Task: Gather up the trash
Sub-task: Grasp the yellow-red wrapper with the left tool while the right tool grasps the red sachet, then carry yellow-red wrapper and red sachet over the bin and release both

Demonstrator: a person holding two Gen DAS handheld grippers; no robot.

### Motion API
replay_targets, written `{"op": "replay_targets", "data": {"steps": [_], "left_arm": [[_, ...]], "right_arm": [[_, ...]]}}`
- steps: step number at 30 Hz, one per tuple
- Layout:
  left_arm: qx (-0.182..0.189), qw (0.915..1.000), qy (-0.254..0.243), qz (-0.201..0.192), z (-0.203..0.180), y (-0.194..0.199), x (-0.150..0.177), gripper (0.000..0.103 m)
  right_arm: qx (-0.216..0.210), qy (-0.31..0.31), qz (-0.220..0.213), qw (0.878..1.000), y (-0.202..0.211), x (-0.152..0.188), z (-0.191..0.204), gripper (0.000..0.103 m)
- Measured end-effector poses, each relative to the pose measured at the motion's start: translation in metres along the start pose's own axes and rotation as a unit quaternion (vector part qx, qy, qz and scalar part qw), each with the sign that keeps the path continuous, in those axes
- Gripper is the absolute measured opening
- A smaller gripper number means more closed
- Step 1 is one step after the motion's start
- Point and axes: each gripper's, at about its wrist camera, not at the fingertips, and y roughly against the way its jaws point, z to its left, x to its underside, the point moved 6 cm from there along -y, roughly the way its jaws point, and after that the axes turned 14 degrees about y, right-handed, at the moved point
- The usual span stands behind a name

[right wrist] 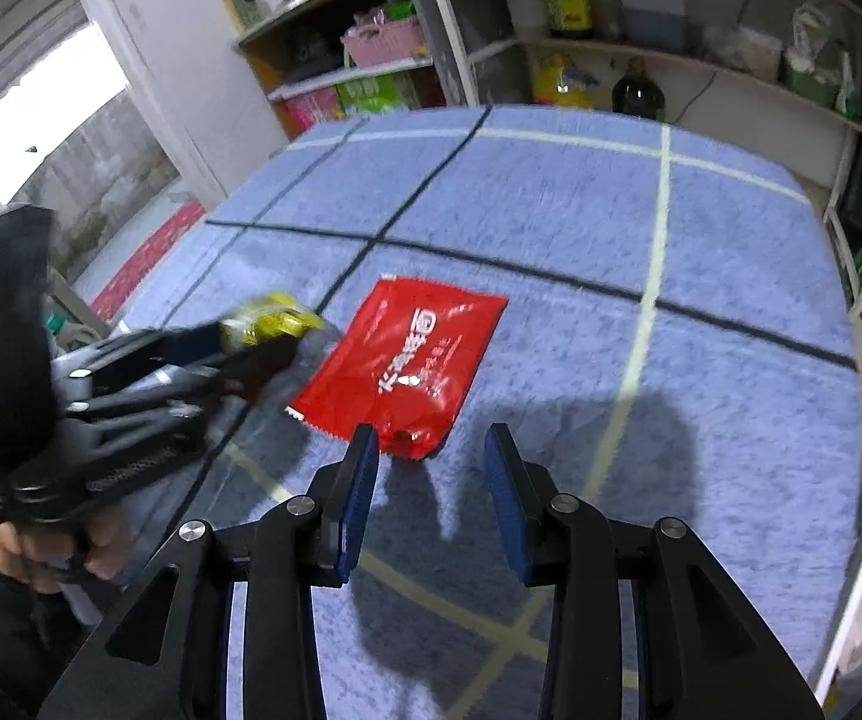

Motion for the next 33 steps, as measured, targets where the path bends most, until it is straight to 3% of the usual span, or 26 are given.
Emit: {"op": "replay_targets", "data": {"steps": [7,15,24,33], "left_arm": [[0.003,0.9998,0.013,-0.014,0.017,0.018,0.001,0.043],[0.001,0.9996,0.025,-0.016,0.03,0.022,0.0,0.043],[0.005,0.9994,0.028,-0.02,0.027,0.027,0.002,0.043],[0.027,0.9989,0.023,-0.03,0.006,0.034,-0.001,0.043]], "right_arm": [[0.022,0.007,0.001,1.0,-0.017,-0.011,0.01,0.038],[0.109,0.075,0.007,0.991,-0.029,-0.016,0.026,0.038],[0.099,0.065,-0.003,0.993,-0.02,-0.012,0.024,0.011],[0.098,0.038,-0.019,0.994,0.01,0.0,0.003,0.008]]}}
